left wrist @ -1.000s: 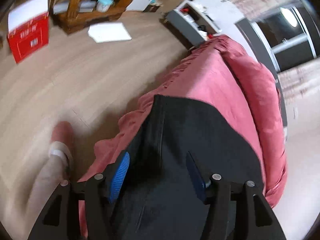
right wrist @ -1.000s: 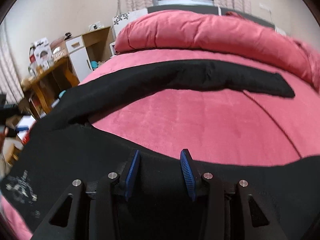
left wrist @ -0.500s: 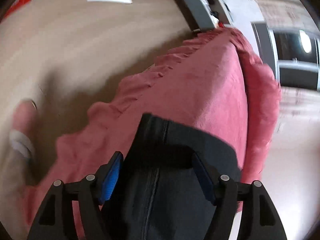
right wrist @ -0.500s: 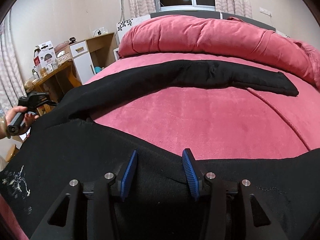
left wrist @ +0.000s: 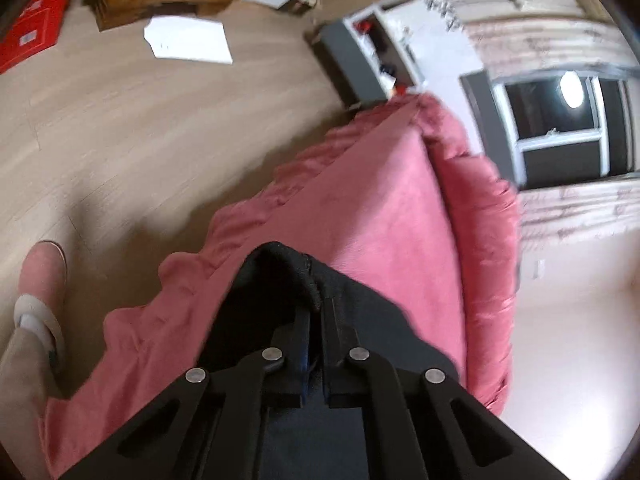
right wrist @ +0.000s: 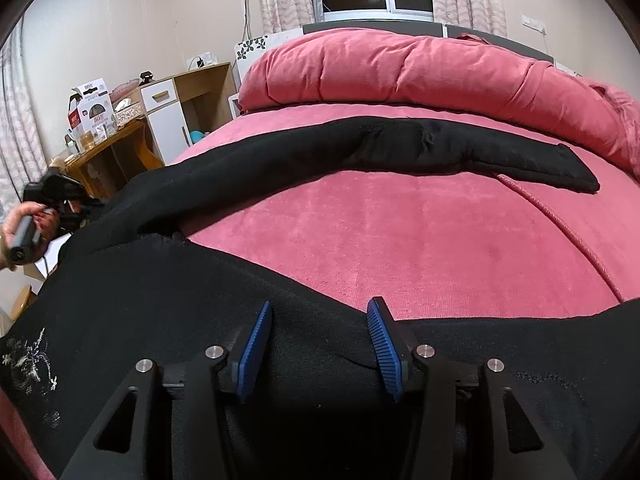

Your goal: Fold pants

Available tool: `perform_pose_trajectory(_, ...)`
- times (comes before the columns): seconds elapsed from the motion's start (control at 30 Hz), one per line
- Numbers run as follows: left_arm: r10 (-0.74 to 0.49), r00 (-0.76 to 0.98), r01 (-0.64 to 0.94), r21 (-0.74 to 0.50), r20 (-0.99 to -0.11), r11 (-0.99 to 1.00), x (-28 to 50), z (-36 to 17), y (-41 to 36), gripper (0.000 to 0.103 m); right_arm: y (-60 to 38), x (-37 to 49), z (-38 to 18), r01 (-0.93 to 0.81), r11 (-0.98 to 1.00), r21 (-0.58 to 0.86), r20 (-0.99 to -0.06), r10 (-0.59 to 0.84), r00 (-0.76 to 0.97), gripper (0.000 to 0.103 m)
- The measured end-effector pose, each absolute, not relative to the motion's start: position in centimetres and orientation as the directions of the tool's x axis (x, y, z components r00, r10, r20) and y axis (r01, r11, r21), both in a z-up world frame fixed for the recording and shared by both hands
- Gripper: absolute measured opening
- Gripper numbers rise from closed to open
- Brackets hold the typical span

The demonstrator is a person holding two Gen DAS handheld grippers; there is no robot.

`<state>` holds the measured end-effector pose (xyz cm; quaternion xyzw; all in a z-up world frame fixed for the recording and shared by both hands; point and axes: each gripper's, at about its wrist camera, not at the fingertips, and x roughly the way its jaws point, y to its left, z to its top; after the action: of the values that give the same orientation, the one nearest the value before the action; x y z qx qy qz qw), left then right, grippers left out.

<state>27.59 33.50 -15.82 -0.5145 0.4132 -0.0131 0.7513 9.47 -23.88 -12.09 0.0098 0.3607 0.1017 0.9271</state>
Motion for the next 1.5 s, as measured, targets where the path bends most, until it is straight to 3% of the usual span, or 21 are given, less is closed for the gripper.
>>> perform_pose_trajectory(0.33, -0.512, 0.758, -0.007, -0.791, -0.403, 0.612, 16.4, -2.2, 29.2, 0.003, -23.3, 9.6, -12.0, -0.177, 0.983, 0.055, -0.678, 0.167, 0.715, 0.051)
perform_pose_trajectory(0.53, -0.584, 0.748, 0.178, -0.752, -0.316, 0.635, 8.0, 0.8, 24.9, 0.003, -22.5, 10.0, -11.6, -0.179, 0.984, 0.007, -0.714, 0.130, 0.688, 0.053)
perform_pose_trajectory(0.7, -0.628, 0.685, 0.220, -0.717, -0.369, 0.661, 2.4, -0.7, 21.3, 0.003, -22.9, 10.2, -10.2, -0.131, 0.988, 0.078, -0.751, 0.144, 0.645, 0.052)
perform_pose_trajectory(1.0, -0.633, 0.602, 0.105, -0.737, -0.487, 0.667, -1.8, -7.2, 19.7, 0.003, -24.2, 13.0, -6.3, -0.078, 0.890, 0.449, -0.685, 0.398, 0.610, 0.065)
perform_pose_trajectory(1.2, -0.626, 0.570, 0.110, -0.705, -0.532, 0.700, -2.9, -8.5, 18.9, 0.003, -21.5, 18.5, -4.9, -0.046, 0.858, 0.512, -0.684, 0.440, 0.582, 0.068)
perform_pose_trajectory(1.4, -0.618, 0.558, 0.119, -0.683, -0.555, 0.721, -3.3, -8.7, 18.5, 0.003, -20.5, 24.9, -6.6, 0.126, 0.870, 0.477, -0.787, 0.359, 0.503, 0.068)
perform_pose_trajectory(1.47, -0.626, 0.555, 0.116, -0.695, -0.547, 0.710, -3.1, -8.8, 18.6, 0.003, -20.9, 26.0, -7.6, 0.159, 0.870, 0.466, -0.805, 0.343, 0.484, 0.051)
perform_pose_trajectory(1.5, -0.633, 0.557, 0.113, -0.706, -0.538, 0.699, -3.1, -8.8, 18.8, 0.003, -21.2, 26.3, -7.9, 0.156, 0.863, 0.481, -0.800, 0.359, 0.480, 0.026)
